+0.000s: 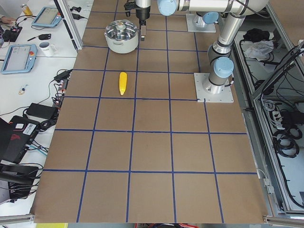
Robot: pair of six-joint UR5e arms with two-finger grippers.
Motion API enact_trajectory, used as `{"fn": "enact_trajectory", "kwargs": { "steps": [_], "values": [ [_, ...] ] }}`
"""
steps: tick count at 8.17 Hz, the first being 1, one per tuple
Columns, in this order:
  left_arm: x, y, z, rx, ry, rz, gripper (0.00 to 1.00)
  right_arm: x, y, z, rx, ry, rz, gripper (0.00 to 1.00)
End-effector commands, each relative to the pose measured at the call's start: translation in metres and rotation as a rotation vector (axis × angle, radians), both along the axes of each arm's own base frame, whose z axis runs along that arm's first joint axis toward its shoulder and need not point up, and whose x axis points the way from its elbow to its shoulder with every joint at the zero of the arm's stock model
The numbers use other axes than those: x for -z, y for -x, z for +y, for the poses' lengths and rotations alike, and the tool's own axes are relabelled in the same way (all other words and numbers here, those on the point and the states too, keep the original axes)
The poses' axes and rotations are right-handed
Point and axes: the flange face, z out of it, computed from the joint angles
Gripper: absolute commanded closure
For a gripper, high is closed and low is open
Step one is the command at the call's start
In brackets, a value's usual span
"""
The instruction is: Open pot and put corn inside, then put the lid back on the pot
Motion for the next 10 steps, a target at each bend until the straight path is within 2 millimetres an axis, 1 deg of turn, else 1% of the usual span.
{"fn": "enact_trajectory", "kwargs": {
  "steps": [1, 4, 6, 7, 9, 10],
  "values": [
    [0.004, 0.001, -0.003, 0.004, -0.007, 0.010, 0.00, 0.001, 0.000, 0.000, 0.000, -0.001, 0.000, 0.00],
    [0.003, 0.001, -0.004, 0.031, -0.008, 0.013, 0.00, 0.001, 0.000, 0.000, 0.000, -0.002, 0.000, 0.00],
    [0.000, -0.014, -0.010, 0.237, -0.026, 0.003, 0.00, 0.002, 0.000, 0.000, -0.001, -0.004, 0.000, 0.00],
    [-0.002, -0.035, -0.014, 0.268, -0.030, -0.004, 0.00, 0.002, 0.000, 0.000, -0.001, -0.005, 0.000, 0.00],
    [0.008, -0.085, -0.027, 0.400, -0.063, -0.004, 0.00, 0.001, 0.001, -0.001, 0.000, 0.001, 0.000, 0.00],
    [0.015, -0.101, -0.033, 0.479, -0.086, -0.006, 0.00, 0.003, 0.001, -0.002, 0.000, -0.004, 0.000, 0.00]
  ]
}}
